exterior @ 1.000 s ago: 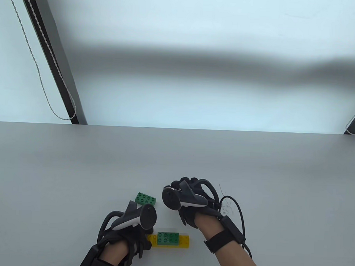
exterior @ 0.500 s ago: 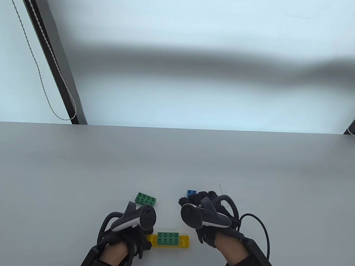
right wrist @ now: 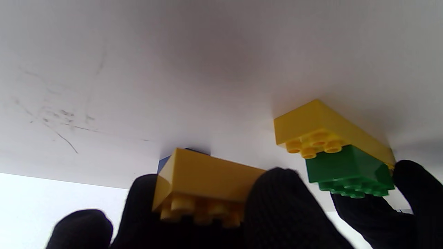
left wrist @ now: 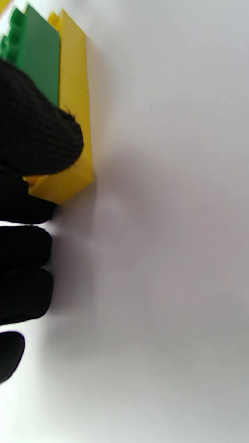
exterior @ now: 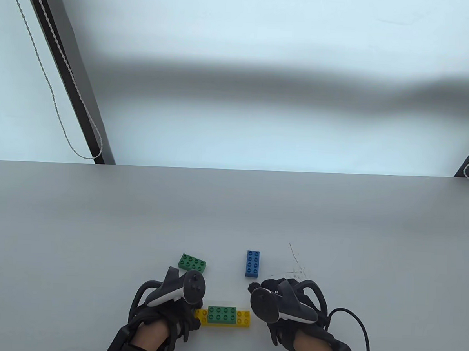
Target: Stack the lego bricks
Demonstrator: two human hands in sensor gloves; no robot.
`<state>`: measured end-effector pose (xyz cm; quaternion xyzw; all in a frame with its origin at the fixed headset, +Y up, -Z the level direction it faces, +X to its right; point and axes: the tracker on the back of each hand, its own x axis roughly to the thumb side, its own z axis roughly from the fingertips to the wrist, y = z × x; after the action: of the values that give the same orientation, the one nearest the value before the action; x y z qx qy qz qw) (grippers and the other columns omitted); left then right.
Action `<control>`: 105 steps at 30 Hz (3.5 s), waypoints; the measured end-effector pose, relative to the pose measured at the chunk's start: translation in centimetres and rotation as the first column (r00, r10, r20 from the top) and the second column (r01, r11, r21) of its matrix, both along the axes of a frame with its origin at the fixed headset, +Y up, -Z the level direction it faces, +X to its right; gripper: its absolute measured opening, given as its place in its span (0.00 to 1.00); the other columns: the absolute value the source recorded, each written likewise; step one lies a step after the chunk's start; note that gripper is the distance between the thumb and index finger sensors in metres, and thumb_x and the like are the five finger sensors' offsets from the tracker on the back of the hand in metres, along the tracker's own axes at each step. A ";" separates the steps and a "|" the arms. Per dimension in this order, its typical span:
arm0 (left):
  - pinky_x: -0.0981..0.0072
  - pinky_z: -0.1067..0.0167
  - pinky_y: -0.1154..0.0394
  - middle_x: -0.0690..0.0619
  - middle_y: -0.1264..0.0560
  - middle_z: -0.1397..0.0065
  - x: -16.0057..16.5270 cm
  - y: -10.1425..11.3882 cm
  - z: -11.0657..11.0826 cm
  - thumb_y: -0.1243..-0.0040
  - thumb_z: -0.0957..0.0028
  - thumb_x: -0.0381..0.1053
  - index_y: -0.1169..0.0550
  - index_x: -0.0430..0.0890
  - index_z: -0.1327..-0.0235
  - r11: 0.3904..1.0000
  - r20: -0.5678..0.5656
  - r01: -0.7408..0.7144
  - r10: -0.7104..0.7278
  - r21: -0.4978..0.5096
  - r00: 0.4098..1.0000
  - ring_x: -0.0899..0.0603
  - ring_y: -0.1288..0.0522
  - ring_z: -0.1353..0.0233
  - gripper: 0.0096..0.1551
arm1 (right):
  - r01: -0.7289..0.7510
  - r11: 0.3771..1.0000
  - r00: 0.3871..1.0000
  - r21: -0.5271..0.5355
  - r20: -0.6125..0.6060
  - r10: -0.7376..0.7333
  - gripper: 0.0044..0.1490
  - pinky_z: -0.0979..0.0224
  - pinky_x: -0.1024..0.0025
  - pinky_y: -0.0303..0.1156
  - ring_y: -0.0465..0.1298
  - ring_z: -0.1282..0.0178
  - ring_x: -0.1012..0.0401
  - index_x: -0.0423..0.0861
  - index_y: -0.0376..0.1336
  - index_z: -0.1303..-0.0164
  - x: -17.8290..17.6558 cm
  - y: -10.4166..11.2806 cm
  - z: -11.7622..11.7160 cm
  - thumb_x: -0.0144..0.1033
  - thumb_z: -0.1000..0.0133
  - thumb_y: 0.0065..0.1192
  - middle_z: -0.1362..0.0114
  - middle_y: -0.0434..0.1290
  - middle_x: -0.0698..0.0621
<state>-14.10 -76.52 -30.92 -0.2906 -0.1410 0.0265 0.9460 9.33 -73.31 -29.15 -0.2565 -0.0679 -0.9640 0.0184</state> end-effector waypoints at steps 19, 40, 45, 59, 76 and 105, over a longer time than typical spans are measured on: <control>0.34 0.29 0.41 0.49 0.36 0.25 -0.4 -0.3 0.5 0.33 0.58 0.62 0.31 0.56 0.33 0.999 -0.019 -0.029 0.030 0.033 0.999 0.38 0.36 0.27 0.38 | 0.017 0.997 1.000 -0.082 -0.008 -0.018 0.44 0.33 0.39 0.70 0.77 0.36 0.45 0.46 0.60 0.31 0.7 -2.7 0.1 0.43 0.59 0.73 0.32 0.73 0.46; 0.34 0.29 0.41 0.49 0.36 0.25 -0.5 -0.4 0.6 0.33 0.58 0.62 0.31 0.56 0.34 0.999 -0.021 -0.035 0.036 0.032 0.999 0.38 0.36 0.27 0.38 | -0.071 0.997 0.996 -0.043 -0.056 0.068 0.44 0.34 0.40 0.71 0.78 0.37 0.45 0.45 0.61 0.32 -0.8 -3.2 0.9 0.44 0.59 0.74 0.33 0.74 0.45; 0.34 0.29 0.41 0.49 0.36 0.25 -0.6 -0.4 0.6 0.33 0.58 0.62 0.31 0.56 0.33 0.999 -0.021 -0.035 0.035 0.032 0.999 0.38 0.36 0.27 0.38 | -0.093 0.995 0.994 -0.026 -0.066 0.091 0.44 0.34 0.40 0.71 0.79 0.38 0.45 0.45 0.62 0.32 -1.0 -3.3 1.1 0.45 0.59 0.74 0.33 0.75 0.45; 0.33 0.29 0.40 0.48 0.35 0.24 -1.0 -0.2 0.3 0.34 0.58 0.62 0.32 0.55 0.31 0.998 -0.024 -0.068 0.068 -0.003 0.997 0.39 0.36 0.26 0.40 | -0.068 0.996 0.997 -0.060 -0.053 0.065 0.46 0.34 0.39 0.71 0.78 0.36 0.44 0.44 0.61 0.31 -0.8 -3.0 0.9 0.48 0.59 0.73 0.31 0.73 0.44; 0.35 0.32 0.34 0.49 0.27 0.26 -3.7 2.0 -1.6 0.32 0.59 0.60 0.26 0.54 0.35 0.932 -0.145 -0.180 0.235 0.315 0.961 0.39 0.28 0.28 0.36 | 0.033 0.999 0.999 -0.035 -0.006 -0.033 0.48 0.33 0.37 0.69 0.76 0.33 0.43 0.44 0.59 0.30 0.2 -1.1 0.7 0.52 0.59 0.72 0.28 0.70 0.43; 0.31 0.27 0.46 0.50 0.47 0.16 -2.2 -0.6 -7.0 0.34 0.56 0.55 0.41 0.59 0.26 0.948 -0.185 0.051 0.008 0.313 0.983 0.36 0.50 0.19 0.44 | 0.065 0.997 0.998 -0.050 0.014 -0.064 0.48 0.32 0.36 0.68 0.76 0.33 0.42 0.44 0.59 0.30 1.1 -0.7 0.6 0.52 0.58 0.71 0.28 0.70 0.42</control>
<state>-16.29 -77.09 -37.89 -0.1330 -0.0522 0.0200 0.9895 10.40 -74.05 -28.60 -0.2531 -0.0841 -0.9636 -0.0197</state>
